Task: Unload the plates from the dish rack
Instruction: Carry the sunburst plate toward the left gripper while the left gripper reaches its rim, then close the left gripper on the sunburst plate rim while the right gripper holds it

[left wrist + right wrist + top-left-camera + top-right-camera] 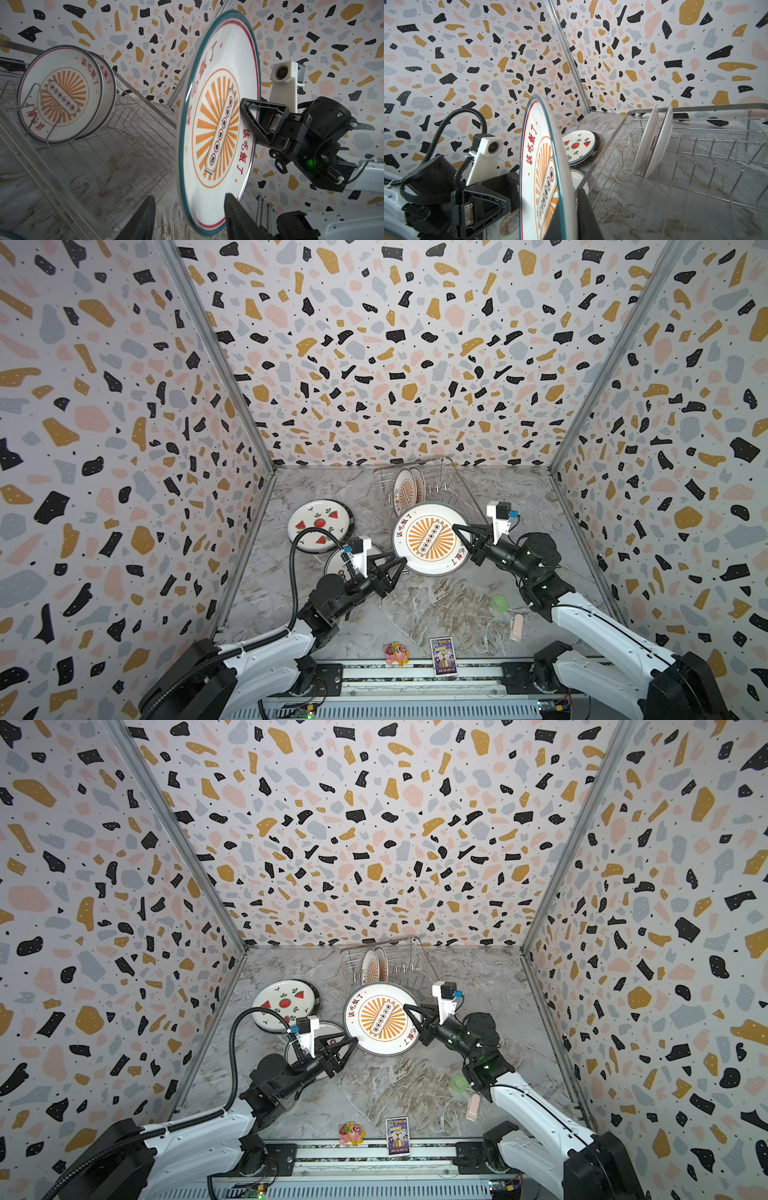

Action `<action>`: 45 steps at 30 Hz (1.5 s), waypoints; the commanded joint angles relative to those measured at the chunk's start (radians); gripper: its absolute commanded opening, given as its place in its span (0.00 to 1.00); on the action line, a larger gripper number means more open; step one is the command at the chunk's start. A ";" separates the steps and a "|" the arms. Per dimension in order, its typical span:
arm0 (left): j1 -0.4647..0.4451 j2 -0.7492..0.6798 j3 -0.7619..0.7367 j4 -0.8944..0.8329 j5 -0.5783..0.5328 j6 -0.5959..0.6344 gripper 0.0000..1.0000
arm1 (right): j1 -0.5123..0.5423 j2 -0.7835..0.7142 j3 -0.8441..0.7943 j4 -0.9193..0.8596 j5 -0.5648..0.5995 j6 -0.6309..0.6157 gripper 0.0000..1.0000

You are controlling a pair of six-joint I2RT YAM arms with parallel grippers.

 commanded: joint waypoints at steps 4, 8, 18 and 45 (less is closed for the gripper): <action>-0.007 0.035 0.036 0.104 -0.026 -0.015 0.36 | -0.004 0.001 0.006 0.094 -0.044 0.025 0.00; -0.008 0.049 0.039 0.112 -0.027 -0.030 0.29 | -0.003 0.000 0.002 0.095 -0.043 0.025 0.00; -0.011 0.069 0.039 0.145 -0.017 -0.068 0.13 | 0.008 0.004 0.000 0.100 -0.048 0.016 0.00; -0.012 0.006 -0.005 0.135 -0.081 -0.103 0.00 | 0.052 0.009 0.024 0.015 -0.009 -0.051 0.99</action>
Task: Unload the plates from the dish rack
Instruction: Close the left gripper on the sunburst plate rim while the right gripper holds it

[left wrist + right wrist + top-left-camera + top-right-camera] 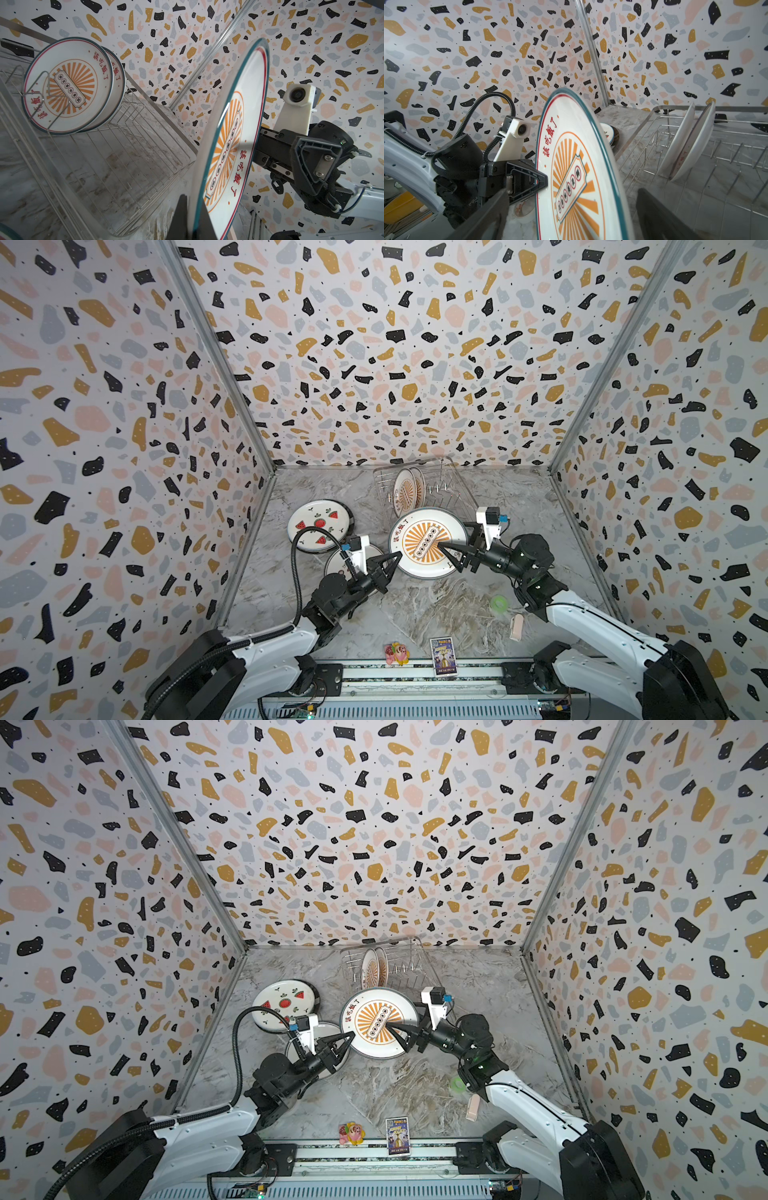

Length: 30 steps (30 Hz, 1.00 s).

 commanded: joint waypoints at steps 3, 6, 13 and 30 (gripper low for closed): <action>-0.005 -0.046 -0.012 0.075 -0.041 0.016 0.00 | 0.009 -0.032 0.045 -0.060 0.106 0.006 0.99; -0.005 -0.050 -0.015 0.075 -0.050 0.014 0.00 | 0.014 -0.040 0.040 -0.060 0.125 0.003 0.99; -0.005 -0.068 -0.018 0.070 -0.085 -0.006 0.00 | 0.018 -0.092 -0.019 -0.053 0.201 0.009 0.99; 0.011 -0.149 -0.017 0.010 -0.163 -0.037 0.00 | 0.308 -0.086 -0.191 0.169 0.635 -0.029 0.99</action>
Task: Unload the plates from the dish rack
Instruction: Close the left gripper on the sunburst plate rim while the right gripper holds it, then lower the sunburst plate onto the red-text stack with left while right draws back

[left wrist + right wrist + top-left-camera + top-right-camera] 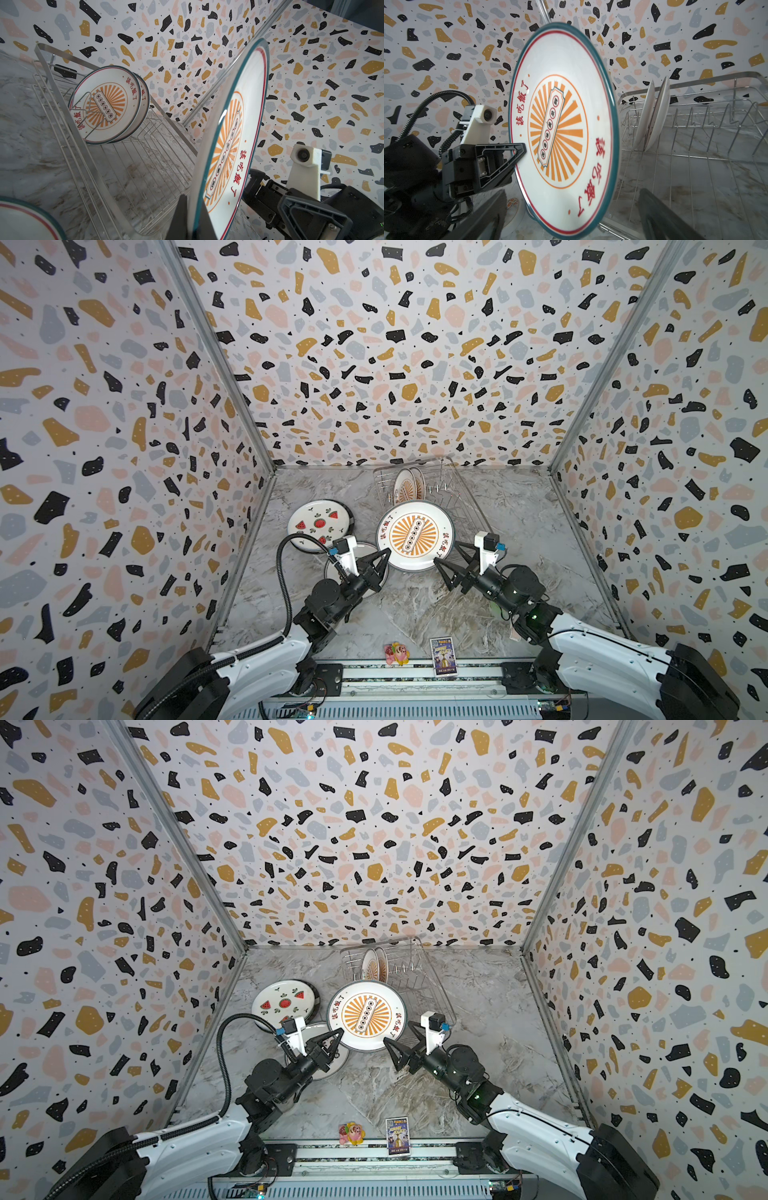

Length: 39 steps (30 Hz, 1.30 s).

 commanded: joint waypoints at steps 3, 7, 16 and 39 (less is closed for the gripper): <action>0.021 -0.052 0.010 0.057 -0.056 -0.059 0.00 | 0.051 0.030 0.027 0.088 0.121 -0.043 0.99; 0.046 -0.119 -0.028 0.035 -0.115 -0.113 0.00 | 0.091 0.046 0.026 0.127 0.155 -0.058 0.99; 0.111 -0.323 -0.115 -0.135 -0.233 -0.230 0.00 | 0.178 0.141 0.061 0.187 0.132 -0.115 0.99; 0.221 -0.655 -0.162 -0.655 -0.305 -0.530 0.00 | 0.226 0.340 0.126 0.323 -0.031 -0.143 0.99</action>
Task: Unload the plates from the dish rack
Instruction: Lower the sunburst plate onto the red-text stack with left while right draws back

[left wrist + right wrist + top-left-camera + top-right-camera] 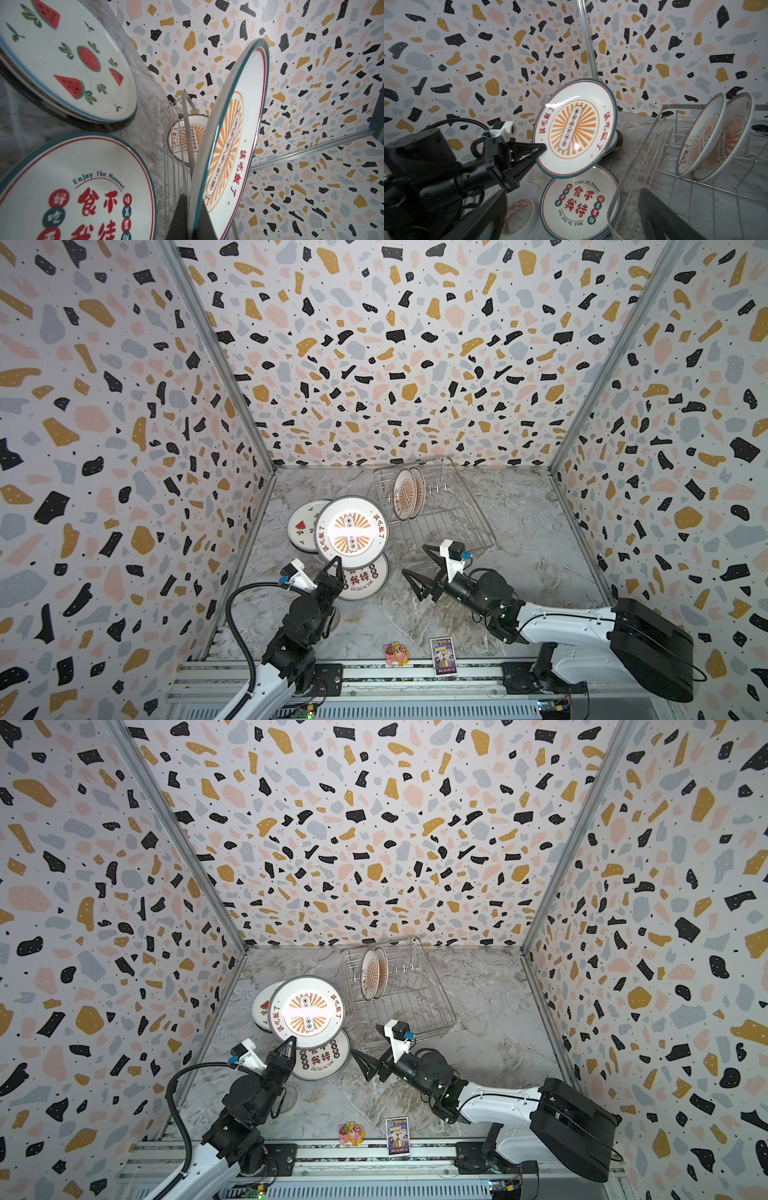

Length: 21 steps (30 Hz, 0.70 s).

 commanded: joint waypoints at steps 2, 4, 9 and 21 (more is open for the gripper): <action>0.004 -0.017 -0.016 -0.031 -0.028 -0.109 0.00 | 0.007 0.022 0.030 0.027 -0.046 -0.012 0.99; 0.003 -0.005 -0.008 -0.080 -0.033 -0.142 0.00 | 0.007 0.028 0.035 0.016 -0.031 -0.013 0.99; 0.003 0.049 -0.001 -0.109 0.014 -0.214 0.00 | 0.008 0.051 0.053 0.001 -0.042 -0.012 0.99; 0.004 0.182 0.018 -0.188 0.071 -0.298 0.00 | 0.007 0.123 0.117 -0.030 -0.049 -0.002 0.99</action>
